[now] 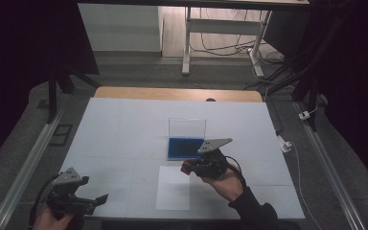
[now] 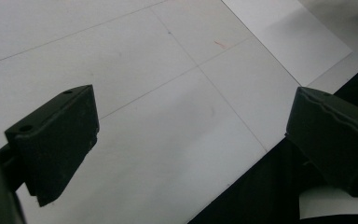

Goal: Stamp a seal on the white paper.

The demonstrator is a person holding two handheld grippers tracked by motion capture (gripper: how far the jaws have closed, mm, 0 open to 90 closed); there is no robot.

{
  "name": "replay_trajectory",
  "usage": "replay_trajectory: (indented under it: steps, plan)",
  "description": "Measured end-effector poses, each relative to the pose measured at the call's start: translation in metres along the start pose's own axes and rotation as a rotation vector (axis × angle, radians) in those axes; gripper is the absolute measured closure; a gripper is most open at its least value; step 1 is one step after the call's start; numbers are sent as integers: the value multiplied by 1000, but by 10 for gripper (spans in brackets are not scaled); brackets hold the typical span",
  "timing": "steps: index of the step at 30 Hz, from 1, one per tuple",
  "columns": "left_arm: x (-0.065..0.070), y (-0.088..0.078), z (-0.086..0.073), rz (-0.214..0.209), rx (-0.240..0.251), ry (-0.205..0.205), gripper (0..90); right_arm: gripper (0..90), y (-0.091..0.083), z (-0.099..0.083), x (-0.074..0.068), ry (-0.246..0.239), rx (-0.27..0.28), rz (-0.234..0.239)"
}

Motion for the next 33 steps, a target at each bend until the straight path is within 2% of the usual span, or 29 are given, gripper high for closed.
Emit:
replay_trajectory:
  steps: [9, 13, 17, 21, 28, 33]
  plan:
    - [0, 0, 0, -2, 1, 2, 27, 800, 12, -3, -10, -32, -34, 20]
    - [0, 0, 0, -1, -1, 4, 27, 801, 22, -7, -16, -71, -66, 34]
    - [0, 0, 0, -2, -1, 3, 27, 801, 31, -12, -18, -111, -99, 28]
    - [0, 0, 0, -2, -2, 4, 27, 801, 40, -14, -18, -126, -118, 21]
    - [0, 0, 0, -4, -2, 5, 27, 802, 51, -21, -17, -131, -146, 23]
    - [0, 0, 0, -4, -2, 5, 27, 802, 55, -23, -16, -118, -140, 28]
Point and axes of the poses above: each handheld gripper's, and its own axes: y roughly forward along the jaws, z roughly out of its top, x roughly to its right, the point moved 9 cm from there along y, roughly forward along the jaws, and after that the axes turned 8 degrees about z, right-handed, at the moved point
